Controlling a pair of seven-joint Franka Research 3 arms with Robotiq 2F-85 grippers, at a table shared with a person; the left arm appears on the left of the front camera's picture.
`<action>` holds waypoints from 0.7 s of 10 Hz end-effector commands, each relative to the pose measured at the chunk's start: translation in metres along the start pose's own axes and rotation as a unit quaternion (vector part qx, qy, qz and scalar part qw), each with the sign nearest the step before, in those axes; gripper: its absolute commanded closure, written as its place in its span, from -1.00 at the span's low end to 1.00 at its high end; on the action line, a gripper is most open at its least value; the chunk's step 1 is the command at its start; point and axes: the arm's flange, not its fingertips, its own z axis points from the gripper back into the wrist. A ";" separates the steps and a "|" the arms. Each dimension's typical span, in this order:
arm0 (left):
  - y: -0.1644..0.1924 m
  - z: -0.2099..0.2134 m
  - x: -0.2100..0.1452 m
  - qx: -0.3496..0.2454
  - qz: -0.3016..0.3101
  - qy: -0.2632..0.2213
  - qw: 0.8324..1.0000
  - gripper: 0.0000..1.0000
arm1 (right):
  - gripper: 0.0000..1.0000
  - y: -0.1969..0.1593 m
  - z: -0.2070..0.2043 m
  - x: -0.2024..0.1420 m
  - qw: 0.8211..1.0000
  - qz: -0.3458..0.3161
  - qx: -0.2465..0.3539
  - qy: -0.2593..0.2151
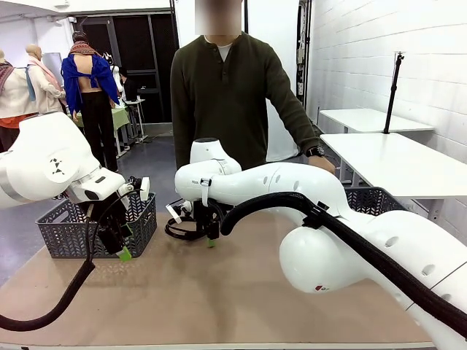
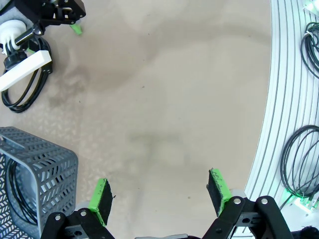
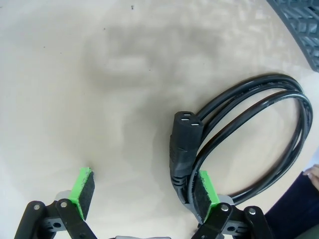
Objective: Organize the cables according to human instructions.
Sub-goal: Pick up a bundle of cables and place it in the basket indicated by the human.
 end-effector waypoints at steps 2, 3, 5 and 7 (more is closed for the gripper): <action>0.000 0.002 0.001 0.001 0.000 0.004 1.000 -1.00 | -0.85 -0.068 -0.007 0.008 1.000 -0.005 0.018 0.007; 0.000 0.002 0.001 0.001 0.000 0.004 1.000 -1.00 | -0.85 -0.069 -0.006 0.007 1.000 -0.008 0.027 0.001; 0.000 0.002 0.001 0.001 0.000 0.004 1.000 -1.00 | -0.20 -0.068 -0.005 0.005 1.000 -0.010 0.028 -0.001; 0.000 0.002 0.001 0.001 0.000 0.004 1.000 -1.00 | 0.59 -0.067 -0.001 0.005 1.000 -0.011 0.025 -0.003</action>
